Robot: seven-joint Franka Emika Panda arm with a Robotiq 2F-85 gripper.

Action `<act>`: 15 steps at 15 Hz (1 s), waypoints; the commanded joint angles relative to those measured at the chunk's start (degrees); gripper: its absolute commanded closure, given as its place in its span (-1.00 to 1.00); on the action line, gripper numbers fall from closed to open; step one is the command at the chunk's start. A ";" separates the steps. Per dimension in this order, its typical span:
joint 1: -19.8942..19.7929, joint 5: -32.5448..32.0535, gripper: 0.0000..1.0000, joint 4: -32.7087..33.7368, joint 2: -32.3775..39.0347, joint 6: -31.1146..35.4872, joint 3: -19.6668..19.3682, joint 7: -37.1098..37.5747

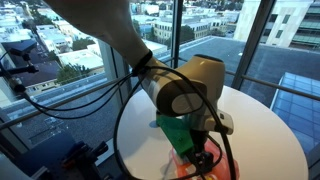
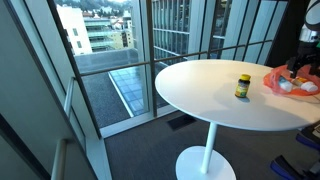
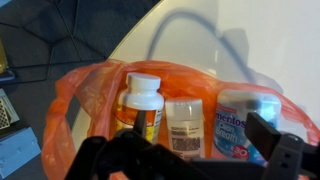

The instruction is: Take the box out of the plastic and put it next to the yellow bottle

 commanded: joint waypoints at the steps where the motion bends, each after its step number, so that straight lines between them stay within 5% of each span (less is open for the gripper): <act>1: -0.50 2.15 -1.00 2.65 3.21 0.99 0.88 -1.49; 15: 0.86 3.48 -1.00 5.71 7.72 2.76 4.46 -1.03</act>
